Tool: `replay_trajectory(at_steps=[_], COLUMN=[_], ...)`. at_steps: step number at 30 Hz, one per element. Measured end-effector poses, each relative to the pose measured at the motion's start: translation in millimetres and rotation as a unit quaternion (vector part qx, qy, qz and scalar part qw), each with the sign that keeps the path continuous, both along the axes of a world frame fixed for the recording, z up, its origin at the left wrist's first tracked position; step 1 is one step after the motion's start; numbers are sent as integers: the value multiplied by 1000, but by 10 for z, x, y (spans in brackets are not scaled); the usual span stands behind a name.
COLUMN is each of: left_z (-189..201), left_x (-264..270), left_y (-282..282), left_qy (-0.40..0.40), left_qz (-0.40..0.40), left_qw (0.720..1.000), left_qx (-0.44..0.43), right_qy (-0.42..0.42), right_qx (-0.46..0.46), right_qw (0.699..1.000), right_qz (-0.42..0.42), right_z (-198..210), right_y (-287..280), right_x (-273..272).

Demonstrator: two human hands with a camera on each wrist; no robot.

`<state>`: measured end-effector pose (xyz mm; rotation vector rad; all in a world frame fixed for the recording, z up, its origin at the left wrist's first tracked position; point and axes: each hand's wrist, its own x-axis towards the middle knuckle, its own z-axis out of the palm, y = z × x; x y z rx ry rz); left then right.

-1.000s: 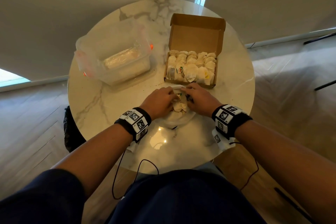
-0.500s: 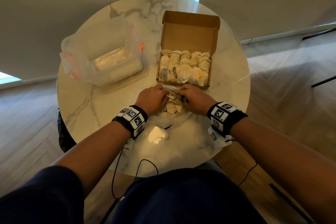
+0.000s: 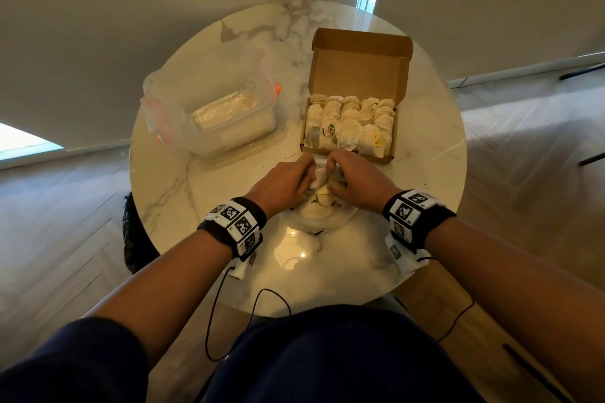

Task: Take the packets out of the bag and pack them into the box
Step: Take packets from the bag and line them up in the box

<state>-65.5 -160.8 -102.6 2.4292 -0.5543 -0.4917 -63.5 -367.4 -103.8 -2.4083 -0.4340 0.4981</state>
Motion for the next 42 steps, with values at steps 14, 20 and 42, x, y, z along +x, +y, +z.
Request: replay_trajectory(at_steps=[14,20,42], left_z=[132,68,-511], left_x=[-50,-4,-1], left_y=[145,132,-206], left_qy=[-67,-108,-24], left_qz=[-12,-1,-24], left_qw=[994,989,998], left_qx=[-91,-102,57], right_qy=[-37,-63,-9], right_qx=[26,67,106], right_qw=[999,996,991], right_qz=[16,4,-77], right_z=[-64,-90,162], right_y=[175,127,-234], right_x=[-126,-107,-41])
